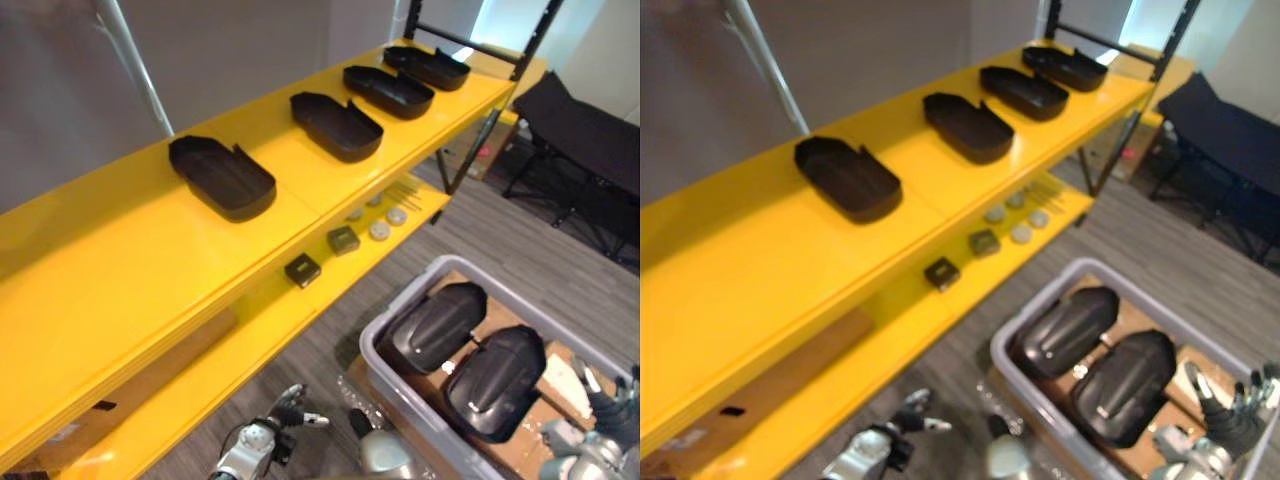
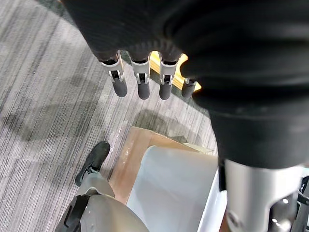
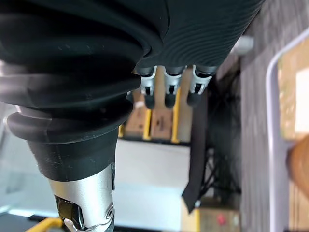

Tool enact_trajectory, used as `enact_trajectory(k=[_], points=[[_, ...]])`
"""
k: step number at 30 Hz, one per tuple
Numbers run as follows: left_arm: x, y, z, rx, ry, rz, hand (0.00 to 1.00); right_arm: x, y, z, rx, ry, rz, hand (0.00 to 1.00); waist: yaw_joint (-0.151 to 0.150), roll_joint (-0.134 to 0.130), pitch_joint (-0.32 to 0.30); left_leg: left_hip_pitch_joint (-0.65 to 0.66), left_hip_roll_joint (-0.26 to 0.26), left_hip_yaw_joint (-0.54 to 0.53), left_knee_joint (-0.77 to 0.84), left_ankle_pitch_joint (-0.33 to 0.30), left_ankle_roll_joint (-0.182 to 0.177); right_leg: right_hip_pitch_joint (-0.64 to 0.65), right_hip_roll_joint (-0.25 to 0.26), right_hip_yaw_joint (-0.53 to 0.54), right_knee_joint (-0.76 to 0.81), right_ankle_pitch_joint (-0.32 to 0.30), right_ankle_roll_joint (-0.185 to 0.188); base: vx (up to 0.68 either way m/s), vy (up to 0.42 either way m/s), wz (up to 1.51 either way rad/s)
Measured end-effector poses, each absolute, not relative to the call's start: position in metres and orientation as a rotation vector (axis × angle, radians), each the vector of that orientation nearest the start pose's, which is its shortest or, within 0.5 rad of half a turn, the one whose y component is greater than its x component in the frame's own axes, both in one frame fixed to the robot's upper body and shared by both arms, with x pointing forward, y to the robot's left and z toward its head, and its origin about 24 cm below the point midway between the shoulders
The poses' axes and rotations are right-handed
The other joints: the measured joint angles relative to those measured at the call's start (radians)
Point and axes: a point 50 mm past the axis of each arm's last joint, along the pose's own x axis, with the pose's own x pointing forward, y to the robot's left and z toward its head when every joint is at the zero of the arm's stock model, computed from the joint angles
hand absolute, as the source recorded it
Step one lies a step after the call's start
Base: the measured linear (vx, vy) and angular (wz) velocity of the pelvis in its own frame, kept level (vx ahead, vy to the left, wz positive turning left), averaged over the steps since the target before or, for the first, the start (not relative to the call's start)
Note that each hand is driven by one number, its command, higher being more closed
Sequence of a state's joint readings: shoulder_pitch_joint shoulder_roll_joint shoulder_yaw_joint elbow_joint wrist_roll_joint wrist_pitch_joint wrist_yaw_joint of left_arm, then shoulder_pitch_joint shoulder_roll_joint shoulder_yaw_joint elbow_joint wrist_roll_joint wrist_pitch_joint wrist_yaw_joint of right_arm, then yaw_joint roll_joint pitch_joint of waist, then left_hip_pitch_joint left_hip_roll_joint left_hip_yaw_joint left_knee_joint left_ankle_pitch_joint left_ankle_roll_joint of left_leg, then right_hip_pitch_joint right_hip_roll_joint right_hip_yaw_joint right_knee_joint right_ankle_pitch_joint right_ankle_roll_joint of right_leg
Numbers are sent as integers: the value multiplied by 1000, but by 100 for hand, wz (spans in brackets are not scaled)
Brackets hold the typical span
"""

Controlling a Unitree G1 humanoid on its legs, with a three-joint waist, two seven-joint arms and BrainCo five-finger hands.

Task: Walk over and take plastic housings, then place them on the shelf

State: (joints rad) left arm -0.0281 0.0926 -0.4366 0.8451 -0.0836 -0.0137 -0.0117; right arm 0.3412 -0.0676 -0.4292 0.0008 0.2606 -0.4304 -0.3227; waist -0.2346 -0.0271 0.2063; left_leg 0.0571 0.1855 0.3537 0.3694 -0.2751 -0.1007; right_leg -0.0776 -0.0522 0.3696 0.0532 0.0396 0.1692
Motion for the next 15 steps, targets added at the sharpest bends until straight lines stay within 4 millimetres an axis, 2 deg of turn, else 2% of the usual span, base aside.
enact_trajectory(k=[1,2,3,4,6,7,8,9,11,13,15], points=[[159,112,-131,162,841,-319,0,149,-294,38,20,-224,-800,0,13,10,16,-23,-12,-134,46,-38,2,-14,20,33,10,0,4,-83,119,-63],[157,111,-132,153,846,-313,0,158,-293,44,18,-251,-764,0,20,12,23,-33,-18,-184,65,-60,5,-26,29,49,12,-1,5,-162,193,-93],[156,112,-132,144,847,-293,0,173,-291,55,10,-302,-708,0,42,26,35,-46,-32,-269,88,-105,2,-52,44,73,18,0,-1,-251,207,-86],[156,115,-133,121,850,-258,0,186,-291,67,-1,-351,-667,0,58,39,52,-61,-40,-309,91,-169,-8,-78,49,71,23,3,-4,-275,207,-88],[157,130,-133,112,855,-198,0,198,-288,75,5,-379,-637,0,83,20,85,-65,-62,-288,105,-176,19,-84,16,68,10,16,-24,-253,162,-40],[150,137,-136,115,874,-180,0,202,-286,77,8,-386,-623,0,85,15,86,-93,-71,-289,109,-170,29,-105,2,59,21,13,-32,-174,102,-3],[149,143,-136,120,876,-165,0,204,-284,79,10,-392,-614,0,86,11,86,-105,-76,-290,111,-168,31,-122,-1,46,36,15,-34,-67,47,19],[151,155,-135,124,855,-127,0,209,-283,83,6,-409,-603,0,90,-6,98,-115,-88,-298,115,-163,29,-132,-10,41,45,37,-34,-2,23,14],[151,158,-134,102,845,-106,0,215,-283,91,-2,-435,-589,0,100,11,107,-127,-92,-312,120,-157,18,-133,-11,28,36,39,-32,45,18,22],[157,160,-130,92,797,-86,0,228,-279,99,2,-464,-552,0,110,32,121,-149,-91,-346,132,-157,17,-134,-12,5,35,49,-14,91,11,30],[163,158,-126,80,753,-82,0,238,-273,98,17,-459,-531,0,115,34,125,-168,-90,-377,156,-158,15,-135,-9,-18,42,51,-12,82,2,29]])
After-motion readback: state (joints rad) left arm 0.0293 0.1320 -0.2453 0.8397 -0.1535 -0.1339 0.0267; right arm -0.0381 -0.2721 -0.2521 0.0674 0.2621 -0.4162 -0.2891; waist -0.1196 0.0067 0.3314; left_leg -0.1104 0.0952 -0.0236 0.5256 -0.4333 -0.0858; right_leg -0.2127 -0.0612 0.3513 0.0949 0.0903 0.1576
